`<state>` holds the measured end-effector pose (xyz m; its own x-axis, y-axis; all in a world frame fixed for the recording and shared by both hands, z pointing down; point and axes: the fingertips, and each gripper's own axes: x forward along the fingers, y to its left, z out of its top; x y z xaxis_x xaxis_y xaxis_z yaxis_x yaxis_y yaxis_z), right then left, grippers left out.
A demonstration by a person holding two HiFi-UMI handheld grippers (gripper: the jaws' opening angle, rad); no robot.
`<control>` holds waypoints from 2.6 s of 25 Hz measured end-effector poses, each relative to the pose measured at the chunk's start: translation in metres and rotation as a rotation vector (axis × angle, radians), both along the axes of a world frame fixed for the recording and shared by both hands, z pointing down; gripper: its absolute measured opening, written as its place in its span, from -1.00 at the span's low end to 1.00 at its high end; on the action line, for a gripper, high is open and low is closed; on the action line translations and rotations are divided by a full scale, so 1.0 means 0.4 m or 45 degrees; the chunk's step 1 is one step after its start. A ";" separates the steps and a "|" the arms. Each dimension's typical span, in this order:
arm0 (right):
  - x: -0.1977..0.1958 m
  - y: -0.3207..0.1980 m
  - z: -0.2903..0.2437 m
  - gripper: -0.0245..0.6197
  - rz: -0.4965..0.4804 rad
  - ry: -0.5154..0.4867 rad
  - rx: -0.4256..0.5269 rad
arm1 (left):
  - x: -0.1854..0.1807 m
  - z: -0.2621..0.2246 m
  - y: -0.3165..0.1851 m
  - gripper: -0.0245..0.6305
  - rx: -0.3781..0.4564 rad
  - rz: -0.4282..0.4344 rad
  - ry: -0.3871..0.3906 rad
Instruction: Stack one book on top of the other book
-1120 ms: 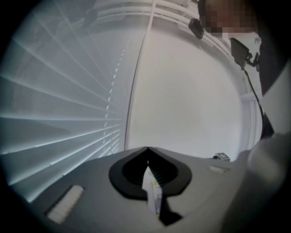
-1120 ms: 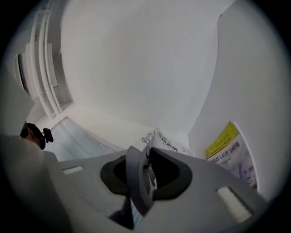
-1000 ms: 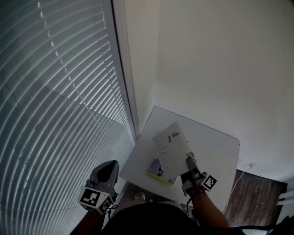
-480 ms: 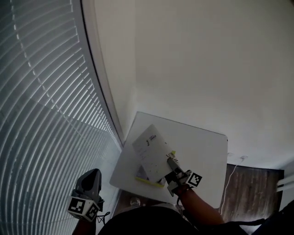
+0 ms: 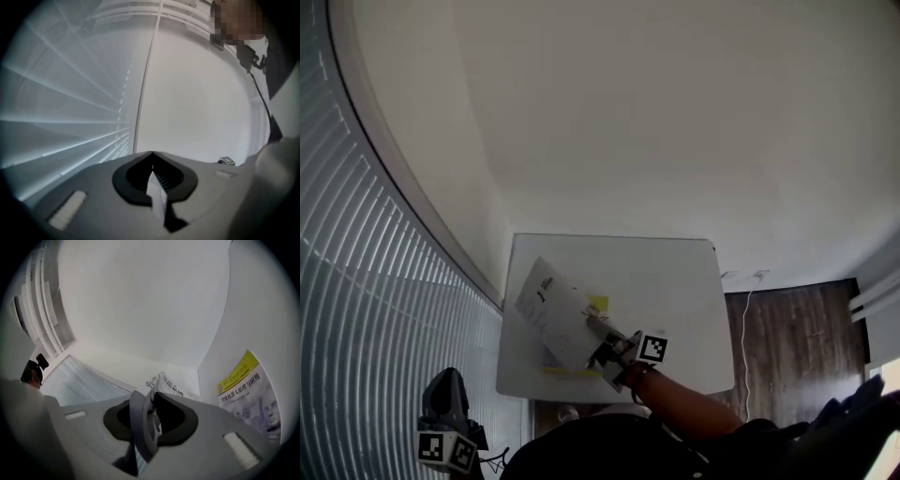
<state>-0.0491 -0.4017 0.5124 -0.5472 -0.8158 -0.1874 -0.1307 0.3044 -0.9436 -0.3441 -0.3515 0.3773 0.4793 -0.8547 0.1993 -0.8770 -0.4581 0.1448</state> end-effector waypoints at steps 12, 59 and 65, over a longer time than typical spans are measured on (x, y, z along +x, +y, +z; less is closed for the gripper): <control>-0.001 -0.003 0.008 -0.72 -0.035 -0.030 -0.020 | 0.017 -0.003 -0.005 -0.91 0.004 0.000 -0.028; 0.093 -0.002 0.250 -0.72 -0.031 -0.001 -0.259 | 0.039 0.076 0.096 -0.91 -0.132 -0.110 -0.100; 0.107 0.006 0.288 -0.73 -0.020 0.041 -0.305 | 0.049 0.072 0.096 -0.91 -0.130 -0.120 -0.090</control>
<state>-0.0063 -0.3991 0.6278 -0.5629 -0.8261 0.0280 -0.1585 0.0746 -0.9845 -0.3244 -0.3131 0.4061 0.3798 -0.8688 0.3178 -0.9250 -0.3595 0.1228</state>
